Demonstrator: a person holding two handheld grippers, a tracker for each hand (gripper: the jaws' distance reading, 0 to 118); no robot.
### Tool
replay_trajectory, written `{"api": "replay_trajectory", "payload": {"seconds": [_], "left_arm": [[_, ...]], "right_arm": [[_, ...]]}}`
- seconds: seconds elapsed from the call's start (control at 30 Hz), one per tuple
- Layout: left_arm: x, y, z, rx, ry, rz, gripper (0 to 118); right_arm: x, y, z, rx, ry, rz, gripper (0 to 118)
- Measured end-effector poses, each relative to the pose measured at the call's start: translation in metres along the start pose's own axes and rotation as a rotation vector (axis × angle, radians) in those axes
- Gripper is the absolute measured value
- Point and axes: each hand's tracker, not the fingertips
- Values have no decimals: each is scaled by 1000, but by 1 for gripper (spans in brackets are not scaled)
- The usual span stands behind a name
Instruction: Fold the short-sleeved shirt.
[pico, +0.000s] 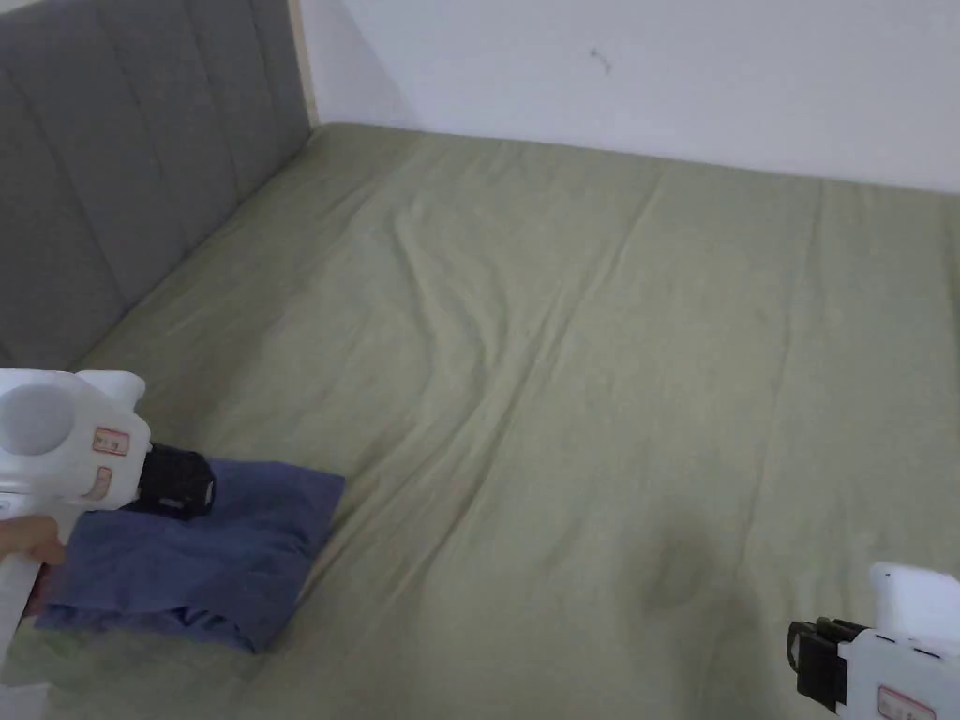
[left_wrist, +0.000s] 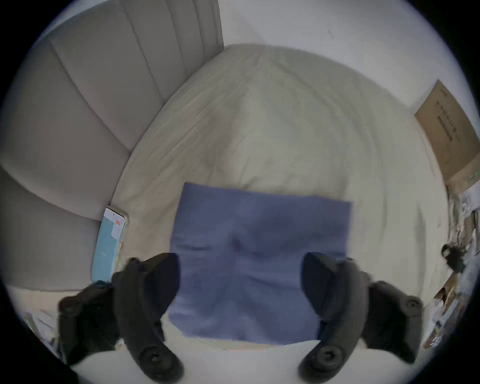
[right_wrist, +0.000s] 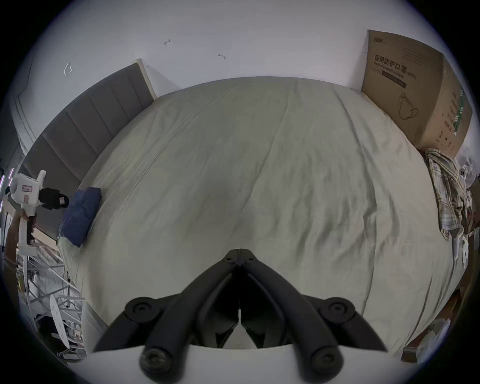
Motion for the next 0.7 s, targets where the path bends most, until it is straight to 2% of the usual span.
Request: {"api": "replay_trajectory", "payload": {"seconds": [0.03,0.07,0.1,0.13,0.17,0.33,0.4,0.53,0.6,0.7], "left_arm": [[1,0,3,28,-41,24,56],[9,-3,9,50,-108,63,27],[18,-8,15,59,-172,84,16],[29,-13,18,71,-230,85,12],[55,-26,38,83,-276,76,2],[133,-64,52,113,-311,26,0],[164,-78,60,163,-257,-22,0],[221,-106,75,216,-240,-118,0],[240,-114,85,283,-175,-134,0],[263,-115,104,363,-171,-192,0]], "right_arm": [[3,-1,3,6,-2,-4,0],[12,-3,3,13,0,-13,0],[17,-5,6,17,3,-27,0],[22,-7,8,22,9,-42,0],[26,-10,11,26,13,-57,0],[40,-25,28,62,7,-73,0],[45,-29,38,90,-4,-68,0],[58,-36,57,139,-12,-76,0],[61,-38,69,177,-38,-63,0],[65,-35,88,241,-84,-24,0]]}}
